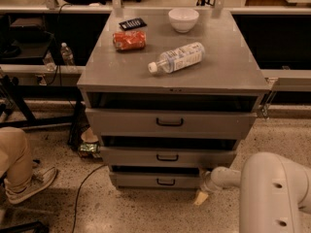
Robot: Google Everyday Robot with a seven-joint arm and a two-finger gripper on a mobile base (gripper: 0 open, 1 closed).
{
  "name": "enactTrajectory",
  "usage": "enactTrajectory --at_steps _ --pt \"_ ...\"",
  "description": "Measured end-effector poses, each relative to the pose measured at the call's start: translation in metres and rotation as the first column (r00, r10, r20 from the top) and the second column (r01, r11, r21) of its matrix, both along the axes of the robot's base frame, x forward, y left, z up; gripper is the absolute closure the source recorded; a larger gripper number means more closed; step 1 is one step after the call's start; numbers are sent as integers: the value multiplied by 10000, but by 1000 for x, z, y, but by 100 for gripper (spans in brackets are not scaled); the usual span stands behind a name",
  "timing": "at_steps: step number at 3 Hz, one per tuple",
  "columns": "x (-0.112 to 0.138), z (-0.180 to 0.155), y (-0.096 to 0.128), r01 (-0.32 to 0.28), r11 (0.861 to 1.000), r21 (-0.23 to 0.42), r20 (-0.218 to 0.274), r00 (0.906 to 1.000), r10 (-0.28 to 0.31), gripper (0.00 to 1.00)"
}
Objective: Open bottom drawer
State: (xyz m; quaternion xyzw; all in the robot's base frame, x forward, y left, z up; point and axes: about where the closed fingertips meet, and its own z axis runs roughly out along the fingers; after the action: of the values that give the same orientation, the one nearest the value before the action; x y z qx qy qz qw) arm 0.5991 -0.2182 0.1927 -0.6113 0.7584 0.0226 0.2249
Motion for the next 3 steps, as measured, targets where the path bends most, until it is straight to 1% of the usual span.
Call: enactTrajectory --at_steps 1,2,3 --pt "7 -17 1 114 9999 18 -199 9997 -113 3" --pt "-11 -27 3 81 9999 91 -525 9986 -76 26" --pt "-43 -24 6 -91 9986 513 -832 9964 133 48"
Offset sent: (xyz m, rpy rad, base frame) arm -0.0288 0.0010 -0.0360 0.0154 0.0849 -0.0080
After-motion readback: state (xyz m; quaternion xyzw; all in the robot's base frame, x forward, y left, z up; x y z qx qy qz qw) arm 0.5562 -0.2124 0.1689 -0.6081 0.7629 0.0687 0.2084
